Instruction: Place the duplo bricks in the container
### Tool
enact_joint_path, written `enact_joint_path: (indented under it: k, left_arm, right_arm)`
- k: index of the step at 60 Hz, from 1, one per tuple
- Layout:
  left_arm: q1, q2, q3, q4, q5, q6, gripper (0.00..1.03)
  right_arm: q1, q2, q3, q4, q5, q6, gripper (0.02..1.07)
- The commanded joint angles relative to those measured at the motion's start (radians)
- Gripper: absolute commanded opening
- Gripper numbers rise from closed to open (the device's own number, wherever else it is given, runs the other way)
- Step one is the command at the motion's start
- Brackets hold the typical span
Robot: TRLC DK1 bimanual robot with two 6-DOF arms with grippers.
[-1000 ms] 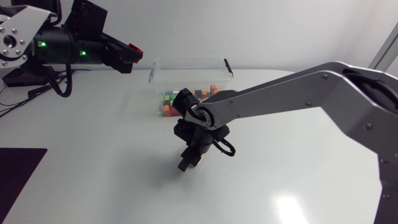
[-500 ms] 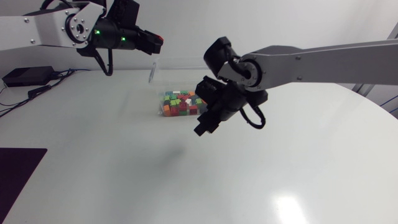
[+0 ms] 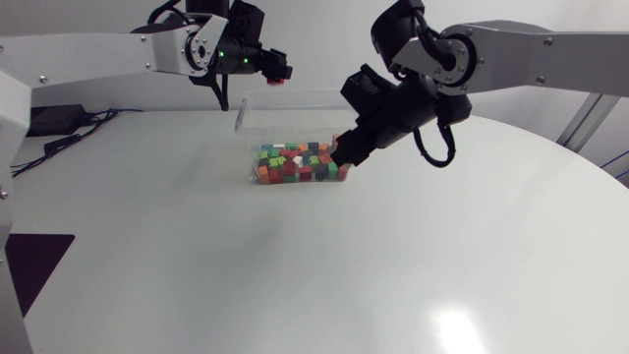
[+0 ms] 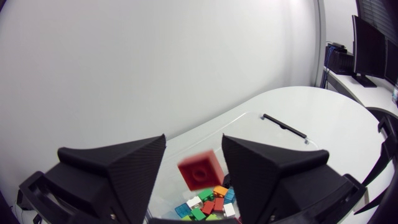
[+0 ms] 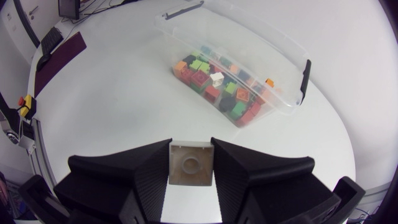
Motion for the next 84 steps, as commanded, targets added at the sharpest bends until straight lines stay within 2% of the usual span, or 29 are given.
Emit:
enact_joint_path:
  k: [1,14,24,37,53,74,76,79,81,83,84]
  left_arm:
    - [0.005,0.061,0.063,0.005,-0.023,-0.015,0.99]
    - [0.034,0.034,0.066,-0.059,-0.040,-0.009,0.99]
    - [0.063,-0.128,-0.075,-0.079,-0.025,-0.009,0.99]
    - [0.064,-0.318,-0.284,-0.085,-0.017,0.029,0.99]
    - [0.081,-0.475,-0.413,-0.156,0.003,0.075,0.99]
    - [0.095,-0.644,-0.597,-0.160,0.027,0.095,0.99]
    - [0.095,-0.657,-0.608,-0.160,0.027,0.095,0.99]
    - [0.100,-0.671,-0.618,-0.160,0.027,0.098,0.99]
    - [0.101,-0.677,-0.624,-0.160,0.027,0.098,0.99]
    - [0.107,-0.691,-0.635,-0.160,0.029,0.102,0.99]
    - [0.109,-0.696,-0.638,-0.160,0.029,0.103,0.99]
  right_arm:
    - [-0.015,-0.021,0.051,0.004,-0.008,-0.009,0.28]
    - [-0.032,-0.013,0.111,0.073,-0.014,-0.002,0.28]
    - [-0.038,0.011,0.140,0.164,-0.019,0.015,0.29]
    - [-0.050,0.070,0.178,0.286,-0.030,0.038,0.29]
    - [-0.058,0.176,0.243,0.405,-0.031,0.072,0.29]
    - [-0.027,0.334,0.317,0.612,-0.016,0.089,0.30]
    - [-0.023,0.360,0.340,0.612,-0.008,0.087,0.35]
    - [-0.015,0.387,0.366,0.613,0.009,0.078,0.51]
    - [-0.012,0.403,0.381,0.610,0.010,0.071,0.63]
    - [-0.009,0.418,0.404,0.596,0.012,0.067,0.82]
    - [-0.007,0.423,0.409,0.593,0.012,0.063,0.88]
